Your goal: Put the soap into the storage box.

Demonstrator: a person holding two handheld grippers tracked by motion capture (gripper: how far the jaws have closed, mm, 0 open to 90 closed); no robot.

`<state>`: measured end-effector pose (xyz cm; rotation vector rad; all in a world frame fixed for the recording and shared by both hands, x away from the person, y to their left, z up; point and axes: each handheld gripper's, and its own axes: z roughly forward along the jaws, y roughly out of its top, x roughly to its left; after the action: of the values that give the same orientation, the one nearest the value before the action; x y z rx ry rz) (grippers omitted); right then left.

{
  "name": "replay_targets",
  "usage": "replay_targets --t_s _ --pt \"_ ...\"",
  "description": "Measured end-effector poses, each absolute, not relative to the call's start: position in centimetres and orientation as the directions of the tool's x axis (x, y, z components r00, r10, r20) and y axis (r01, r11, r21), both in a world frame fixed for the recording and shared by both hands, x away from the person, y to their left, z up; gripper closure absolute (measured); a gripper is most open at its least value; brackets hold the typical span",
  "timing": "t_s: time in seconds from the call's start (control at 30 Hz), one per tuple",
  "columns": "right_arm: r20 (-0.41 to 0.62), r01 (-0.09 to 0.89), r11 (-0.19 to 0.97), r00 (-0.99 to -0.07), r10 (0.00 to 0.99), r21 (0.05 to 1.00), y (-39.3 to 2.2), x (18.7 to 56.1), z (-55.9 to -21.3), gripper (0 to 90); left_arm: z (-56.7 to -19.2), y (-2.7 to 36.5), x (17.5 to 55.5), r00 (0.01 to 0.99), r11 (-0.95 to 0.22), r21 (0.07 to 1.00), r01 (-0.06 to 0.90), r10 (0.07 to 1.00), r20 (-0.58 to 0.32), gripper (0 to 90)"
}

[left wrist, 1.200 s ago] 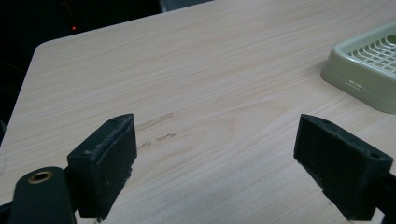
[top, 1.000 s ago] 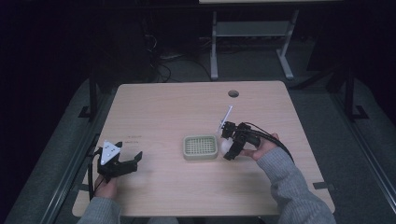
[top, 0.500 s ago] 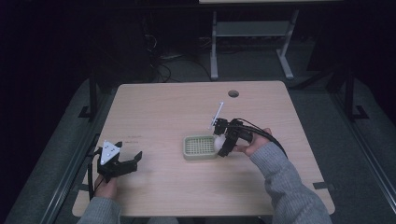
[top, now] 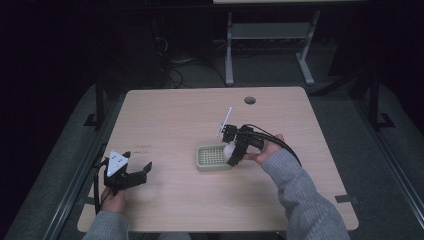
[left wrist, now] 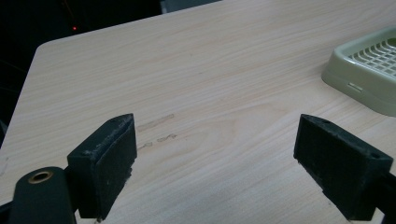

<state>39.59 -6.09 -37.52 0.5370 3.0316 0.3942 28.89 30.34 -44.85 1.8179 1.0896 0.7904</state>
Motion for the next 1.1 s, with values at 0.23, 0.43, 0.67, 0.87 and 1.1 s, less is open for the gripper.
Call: replay_targets --t_s 0.23,0.43,0.67,0.87,1.1 --pt "0.003 0.323 0.911 -0.943 0.334 0.257 -5.4 39.8 -37.3 23.7 -44.8 30.3 28.9 0.418 -0.255 0.896 0.364 0.904 0.087 12.8" --pt "0.011 0.317 0.908 -0.945 0.327 0.273 -5.1 39.8 -37.1 23.7 -44.8 30.4 28.9 0.416 -0.252 0.896 0.366 0.905 0.084 12.8" --pt "0.019 0.313 0.910 -0.947 0.320 0.273 -4.7 40.0 -37.3 23.7 -44.8 30.4 28.9 0.416 -0.250 0.897 0.365 0.906 0.083 12.8" --pt "0.025 0.311 0.911 -0.948 0.316 0.270 -4.2 40.2 -37.5 23.7 -44.8 30.4 28.9 0.415 -0.249 0.897 0.365 0.906 0.083 12.8" --pt "0.022 0.299 0.916 -0.952 0.304 0.267 -3.3 40.6 -37.4 23.7 -44.7 30.4 28.9 0.415 -0.248 0.895 0.369 0.906 0.080 12.8"
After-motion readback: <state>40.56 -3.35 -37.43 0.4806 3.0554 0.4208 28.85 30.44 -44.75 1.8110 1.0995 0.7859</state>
